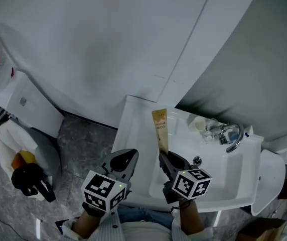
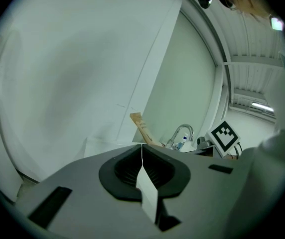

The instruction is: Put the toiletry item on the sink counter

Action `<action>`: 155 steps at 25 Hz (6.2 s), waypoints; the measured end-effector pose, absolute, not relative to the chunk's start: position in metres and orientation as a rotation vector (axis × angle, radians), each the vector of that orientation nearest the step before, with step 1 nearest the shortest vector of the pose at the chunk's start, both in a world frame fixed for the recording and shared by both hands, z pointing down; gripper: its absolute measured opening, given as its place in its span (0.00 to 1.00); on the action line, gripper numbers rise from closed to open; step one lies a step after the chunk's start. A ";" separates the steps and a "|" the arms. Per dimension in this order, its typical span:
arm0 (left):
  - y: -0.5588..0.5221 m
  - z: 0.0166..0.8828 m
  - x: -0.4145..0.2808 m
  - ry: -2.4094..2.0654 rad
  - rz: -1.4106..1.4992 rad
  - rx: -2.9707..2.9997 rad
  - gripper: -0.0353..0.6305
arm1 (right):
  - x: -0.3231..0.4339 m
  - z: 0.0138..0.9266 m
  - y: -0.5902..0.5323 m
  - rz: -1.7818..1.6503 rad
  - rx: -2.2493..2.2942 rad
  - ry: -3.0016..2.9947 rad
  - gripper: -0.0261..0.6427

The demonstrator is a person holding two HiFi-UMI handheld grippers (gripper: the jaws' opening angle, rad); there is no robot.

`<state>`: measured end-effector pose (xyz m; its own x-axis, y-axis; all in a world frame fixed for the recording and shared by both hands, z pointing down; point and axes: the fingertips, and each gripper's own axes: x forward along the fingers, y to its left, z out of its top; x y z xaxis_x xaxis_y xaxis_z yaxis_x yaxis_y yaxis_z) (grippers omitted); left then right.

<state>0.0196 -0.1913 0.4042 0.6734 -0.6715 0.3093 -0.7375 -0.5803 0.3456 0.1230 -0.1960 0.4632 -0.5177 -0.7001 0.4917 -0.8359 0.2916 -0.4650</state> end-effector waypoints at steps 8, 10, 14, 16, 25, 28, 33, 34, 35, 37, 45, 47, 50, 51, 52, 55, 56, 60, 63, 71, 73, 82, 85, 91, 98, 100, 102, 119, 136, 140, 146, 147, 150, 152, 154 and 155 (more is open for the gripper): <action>-0.205 0.426 0.019 -1.042 0.248 2.423 0.08 | 0.106 0.506 -0.215 1.109 1.373 -2.281 0.15; -0.207 0.433 0.019 -1.031 0.261 2.416 0.08 | 0.103 0.517 -0.218 1.126 1.358 -2.261 0.15; -0.209 0.445 0.020 -1.004 0.278 2.400 0.08 | 0.096 0.538 -0.222 1.160 1.333 -2.221 0.15; -0.211 0.450 0.020 -0.987 0.280 2.393 0.08 | 0.095 0.546 -0.223 1.174 1.327 -2.198 0.15; -0.229 0.465 0.017 -0.951 0.281 2.378 0.08 | 0.091 0.580 -0.229 1.206 1.307 -2.089 0.15; -0.232 0.472 0.015 -0.941 0.292 2.365 0.08 | 0.088 0.587 -0.229 1.214 1.296 -2.063 0.15; -0.235 0.484 0.015 -0.922 0.309 2.343 0.08 | 0.086 0.598 -0.228 1.235 1.278 -2.029 0.15; -0.235 0.487 0.015 -0.918 0.313 2.339 0.08 | 0.086 0.600 -0.227 1.234 1.274 -2.023 0.15; -0.236 0.489 0.015 -0.914 0.316 2.334 0.08 | 0.085 0.602 -0.227 1.232 1.270 -2.016 0.15; -0.237 0.492 0.015 -0.908 0.316 2.324 0.08 | 0.085 0.605 -0.227 1.224 1.263 -2.002 0.15; -0.240 0.501 0.020 -0.876 0.320 2.309 0.08 | 0.085 0.614 -0.226 1.203 1.240 -1.964 0.16; -0.241 0.502 0.021 -0.873 0.320 2.305 0.08 | 0.085 0.617 -0.224 1.217 1.225 -1.961 0.17; -0.242 0.504 0.021 -0.877 0.315 2.297 0.08 | 0.085 0.618 -0.223 1.231 1.218 -1.959 0.19; -0.242 0.505 0.021 -0.880 0.314 2.295 0.08 | 0.085 0.619 -0.223 1.230 1.219 -1.959 0.20; -0.243 0.505 0.020 -0.882 0.313 2.293 0.08 | 0.086 0.619 -0.223 1.228 1.221 -1.958 0.20; -0.244 0.506 0.019 -0.888 0.312 2.289 0.08 | 0.088 0.620 -0.223 1.226 1.228 -1.956 0.23; -0.244 0.506 0.019 -0.890 0.311 2.289 0.08 | 0.088 0.620 -0.223 1.226 1.231 -1.956 0.24; -0.243 0.504 0.019 -0.895 0.310 2.290 0.08 | 0.089 0.618 -0.220 1.233 1.235 -1.960 0.29; -0.242 0.504 0.021 -0.897 0.315 2.295 0.08 | 0.089 0.616 -0.219 1.237 1.237 -1.973 0.30; -0.230 0.492 0.028 -0.894 0.340 2.344 0.08 | 0.092 0.600 -0.217 1.267 1.259 -2.033 0.30; -0.225 0.486 0.031 -0.896 0.346 2.362 0.08 | 0.093 0.593 -0.215 1.258 1.258 -2.054 0.30; -0.206 0.454 0.033 -0.962 0.361 2.451 0.08 | 0.098 0.536 -0.208 1.148 1.312 -2.209 0.29; -0.200 0.440 0.032 -0.988 0.349 2.468 0.08 | 0.096 0.511 -0.202 1.080 1.321 -2.274 0.29; -0.189 0.412 0.038 -1.015 0.316 2.507 0.08 | 0.097 0.455 -0.190 0.959 1.338 -2.405 0.24; -0.172 0.374 0.064 -0.961 0.249 2.569 0.08 | 0.102 0.392 -0.171 0.823 1.333 -2.530 0.17; -0.169 0.365 0.073 -0.946 0.233 2.596 0.08 | 0.107 0.378 -0.167 0.788 1.348 -2.562 0.15; -0.165 0.357 0.081 -0.936 0.225 2.622 0.08 | 0.114 0.366 -0.162 0.748 1.370 -2.589 0.12; -0.129 0.306 0.124 -0.811 0.161 2.790 0.08 | 0.160 0.322 -0.125 0.564 1.470 -2.642 0.05; -0.133 0.313 0.123 -0.835 0.152 2.763 0.08 | 0.152 0.320 -0.130 0.533 1.413 -2.649 0.05; -0.134 0.316 0.119 -0.850 0.146 2.750 0.08 | 0.148 0.323 -0.131 0.536 1.394 -2.642 0.05; -0.139 0.319 0.121 -0.827 0.127 2.732 0.08 | 0.149 0.328 -0.134 0.558 1.393 -2.635 0.05; -0.140 0.319 0.122 -0.816 0.122 2.729 0.08 | 0.150 0.329 -0.134 0.561 1.394 -2.635 0.05; -0.144 0.318 0.122 -0.812 0.111 2.726 0.08 | 0.151 0.328 -0.136 0.563 1.397 -2.636 0.05; -0.148 0.317 0.120 -0.817 0.093 2.720 0.08 | 0.151 0.328 -0.137 0.566 1.398 -2.637 0.05; -0.151 0.315 0.119 -0.819 0.085 2.722 0.08 | 0.150 0.328 -0.138 0.570 1.393 -2.637 0.05; -0.153 0.315 0.118 -0.819 0.087 2.726 0.08 | 0.149 0.329 -0.138 0.570 1.389 -2.636 0.05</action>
<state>0.1181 -0.1529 0.3150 0.8364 -0.5298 0.1407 -0.5475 -0.7953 0.2601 0.1492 -0.1381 0.3287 -0.5761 -0.7734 0.2647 -0.8137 0.5115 -0.2763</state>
